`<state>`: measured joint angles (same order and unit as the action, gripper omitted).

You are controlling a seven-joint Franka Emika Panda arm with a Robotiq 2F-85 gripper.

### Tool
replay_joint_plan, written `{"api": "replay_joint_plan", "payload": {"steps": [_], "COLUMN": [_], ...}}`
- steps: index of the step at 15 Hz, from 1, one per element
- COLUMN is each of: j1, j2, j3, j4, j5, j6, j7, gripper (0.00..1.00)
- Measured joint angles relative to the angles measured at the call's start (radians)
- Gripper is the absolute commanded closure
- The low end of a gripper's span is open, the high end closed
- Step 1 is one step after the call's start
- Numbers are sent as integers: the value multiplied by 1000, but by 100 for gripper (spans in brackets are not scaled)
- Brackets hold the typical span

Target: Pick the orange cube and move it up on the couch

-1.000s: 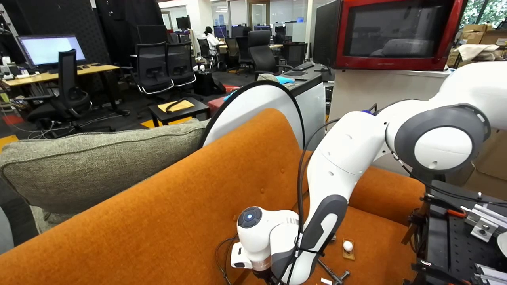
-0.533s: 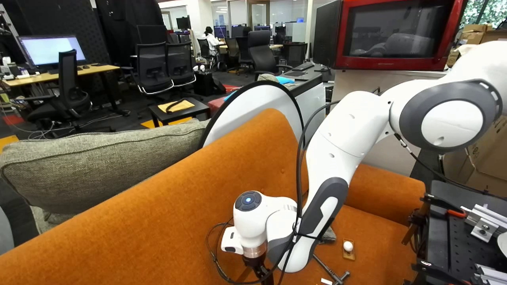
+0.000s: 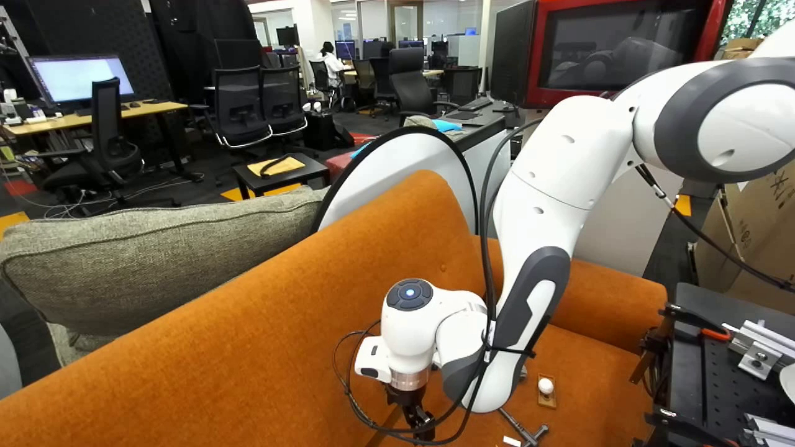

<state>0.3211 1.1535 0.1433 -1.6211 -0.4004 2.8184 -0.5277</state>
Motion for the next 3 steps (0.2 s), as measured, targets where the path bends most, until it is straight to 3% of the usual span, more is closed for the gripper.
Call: {"api": "replay_joint_plan", "payload": {"steps": [3], "j1": [0], "j2": [0], "j3": [-1], "j4": [-2], "j5": [0], "j6": [6], "j7": [0], "gripper": [0]}}
